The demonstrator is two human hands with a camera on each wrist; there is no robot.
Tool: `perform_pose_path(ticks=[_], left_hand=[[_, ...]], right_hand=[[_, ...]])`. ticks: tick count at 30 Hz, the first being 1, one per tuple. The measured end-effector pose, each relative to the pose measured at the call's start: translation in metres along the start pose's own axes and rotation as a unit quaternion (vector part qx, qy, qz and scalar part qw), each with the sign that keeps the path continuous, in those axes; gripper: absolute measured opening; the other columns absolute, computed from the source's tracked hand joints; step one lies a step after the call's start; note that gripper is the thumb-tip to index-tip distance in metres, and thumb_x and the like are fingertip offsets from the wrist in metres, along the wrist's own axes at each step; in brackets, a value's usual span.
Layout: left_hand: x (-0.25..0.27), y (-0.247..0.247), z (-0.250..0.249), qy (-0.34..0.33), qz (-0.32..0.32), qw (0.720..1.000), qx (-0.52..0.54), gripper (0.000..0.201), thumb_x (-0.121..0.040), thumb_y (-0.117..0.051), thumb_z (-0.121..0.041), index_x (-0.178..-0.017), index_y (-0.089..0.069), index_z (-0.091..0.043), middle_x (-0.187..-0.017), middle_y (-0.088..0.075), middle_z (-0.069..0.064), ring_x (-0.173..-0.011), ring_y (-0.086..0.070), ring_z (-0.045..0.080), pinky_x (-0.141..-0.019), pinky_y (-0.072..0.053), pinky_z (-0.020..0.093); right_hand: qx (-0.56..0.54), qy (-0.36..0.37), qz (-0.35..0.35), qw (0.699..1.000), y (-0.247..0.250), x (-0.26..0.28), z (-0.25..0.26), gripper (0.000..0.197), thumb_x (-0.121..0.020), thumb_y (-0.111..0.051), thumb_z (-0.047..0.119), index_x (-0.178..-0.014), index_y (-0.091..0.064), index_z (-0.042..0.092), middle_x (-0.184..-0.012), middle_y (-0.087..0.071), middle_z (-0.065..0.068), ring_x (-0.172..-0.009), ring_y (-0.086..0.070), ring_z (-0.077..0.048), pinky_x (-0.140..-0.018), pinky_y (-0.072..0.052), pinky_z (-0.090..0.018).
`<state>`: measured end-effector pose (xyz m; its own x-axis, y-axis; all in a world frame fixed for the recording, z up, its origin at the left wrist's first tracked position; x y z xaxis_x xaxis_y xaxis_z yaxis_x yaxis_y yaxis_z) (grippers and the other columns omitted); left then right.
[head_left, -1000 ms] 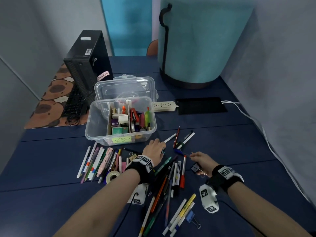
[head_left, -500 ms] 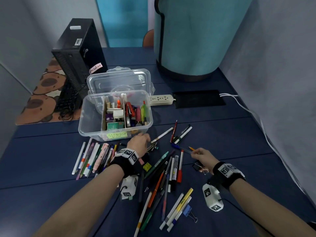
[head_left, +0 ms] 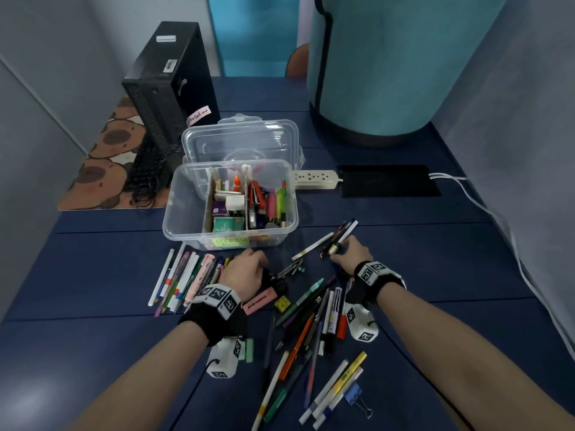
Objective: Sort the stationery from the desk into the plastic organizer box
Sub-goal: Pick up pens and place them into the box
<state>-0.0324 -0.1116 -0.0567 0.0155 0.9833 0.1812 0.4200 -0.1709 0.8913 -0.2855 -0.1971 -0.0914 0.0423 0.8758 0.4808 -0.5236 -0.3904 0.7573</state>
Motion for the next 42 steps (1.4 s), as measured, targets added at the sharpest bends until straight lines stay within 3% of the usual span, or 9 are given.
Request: perform_pose_path(ticks=[2,6,12,16,19,24,28,35,42], left_hand=[[0.001,0.000,0.005,0.011,0.008,1.000,0.000,0.023,-0.090,-0.048,-0.012,-0.110,-0.059,-0.019,-0.111,-0.055,0.006,-0.103,-0.058,0.027,-0.088,-0.046,0.039],[0.006,-0.002,0.016,0.039,0.021,0.999,-0.009,0.022,-0.090,-0.050,-0.016,-0.110,-0.057,-0.019,-0.112,-0.054,0.006,-0.103,-0.057,0.029,-0.088,-0.047,0.040],[0.007,-0.006,0.006,0.018,0.039,0.998,-0.034,0.020,-0.091,-0.053,-0.024,-0.109,-0.057,-0.017,-0.111,-0.055,0.004,-0.104,-0.056,0.025,-0.086,-0.047,0.036],[0.003,-0.007,-0.003,0.018,0.046,0.998,-0.038,0.021,-0.090,-0.053,-0.022,-0.109,-0.055,-0.014,-0.111,-0.053,0.008,-0.101,-0.057,0.030,-0.084,-0.047,0.040],[0.003,-0.017,-0.016,-0.014,0.062,0.997,-0.041,0.022,-0.089,-0.056,-0.024,-0.108,-0.053,-0.014,-0.111,-0.051,0.008,-0.103,-0.055,0.029,-0.085,-0.046,0.040],[-0.006,-0.023,-0.013,0.016,0.072,0.993,-0.088,0.034,-0.087,-0.052,-0.007,-0.121,-0.048,-0.011,-0.125,-0.042,0.012,-0.115,-0.045,0.033,-0.091,-0.046,0.043],[-0.015,-0.025,-0.011,0.004,0.107,0.990,-0.091,0.029,-0.088,-0.049,-0.004,-0.118,-0.050,-0.007,-0.122,-0.041,0.016,-0.108,-0.052,0.038,-0.089,-0.047,0.047],[-0.020,-0.032,-0.009,0.026,0.151,0.983,-0.101,0.036,-0.086,-0.054,-0.006,-0.121,-0.044,-0.006,-0.127,-0.040,0.018,-0.113,-0.050,0.040,-0.094,-0.045,0.046],[-0.021,-0.039,-0.009,0.083,0.159,0.975,-0.131,0.049,-0.087,-0.056,-0.006,-0.130,-0.034,-0.003,-0.136,-0.031,0.021,-0.122,-0.042,0.044,-0.102,-0.039,0.048]], right_hand=[[0.032,-0.002,-0.003,0.999,-0.001,-0.005,0.003,0.033,-0.085,-0.066,0.030,-0.109,-0.050,0.014,-0.117,-0.062,-0.012,-0.109,-0.058,-0.033,-0.082,-0.043,-0.033],[0.079,-0.010,0.004,0.997,-0.008,-0.010,0.004,0.033,-0.090,-0.057,0.027,-0.120,-0.054,0.013,-0.122,-0.062,-0.016,-0.111,-0.058,-0.037,-0.087,-0.046,-0.036],[0.124,0.009,0.027,0.992,-0.009,-0.009,0.001,0.033,-0.092,-0.052,0.025,-0.121,-0.051,0.011,-0.123,-0.060,-0.016,-0.113,-0.057,-0.036,-0.086,-0.045,-0.034],[0.113,0.044,0.036,0.992,0.001,0.001,0.001,0.016,-0.091,-0.055,0.023,-0.099,-0.052,0.009,-0.108,-0.060,-0.015,-0.100,-0.058,-0.032,-0.075,-0.040,-0.031],[0.027,0.038,0.044,0.998,0.006,0.011,-0.008,0.015,-0.089,-0.063,0.019,-0.090,-0.052,0.010,-0.093,-0.056,-0.007,-0.089,-0.055,-0.027,-0.070,-0.041,-0.029],[-0.172,-0.006,0.106,0.979,0.001,0.029,-0.023,0.014,-0.085,-0.067,0.008,-0.090,-0.055,0.003,-0.092,-0.060,-0.020,-0.061,-0.059,-0.025,-0.042,-0.046,-0.026],[-0.269,-0.024,0.121,0.955,-0.002,0.051,-0.027,0.016,-0.084,-0.068,0.004,-0.096,-0.057,0.005,-0.094,-0.060,-0.020,-0.066,-0.059,-0.026,-0.041,-0.047,-0.025],[-0.429,-0.065,0.094,0.896,0.003,0.074,-0.052,0.042,-0.082,-0.064,-0.006,-0.118,-0.058,0.014,-0.105,-0.060,-0.008,-0.080,-0.057,-0.021,-0.043,-0.045,-0.025],[-0.507,-0.107,0.093,0.850,0.023,0.086,-0.074,0.038,-0.089,-0.050,-0.007,-0.122,-0.059,0.012,-0.080,-0.056,-0.007,-0.066,-0.052,-0.017,-0.037,-0.041,-0.022]])
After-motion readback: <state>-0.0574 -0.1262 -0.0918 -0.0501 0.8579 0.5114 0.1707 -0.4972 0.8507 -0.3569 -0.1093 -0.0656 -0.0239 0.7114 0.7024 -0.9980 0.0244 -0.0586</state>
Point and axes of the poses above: each hand's wrist, its own x-axis away from the middle knuckle, its own y-axis out of the back of the hand, z = x × y, the point moved 8 cm from there along -x, towards the middle knuckle
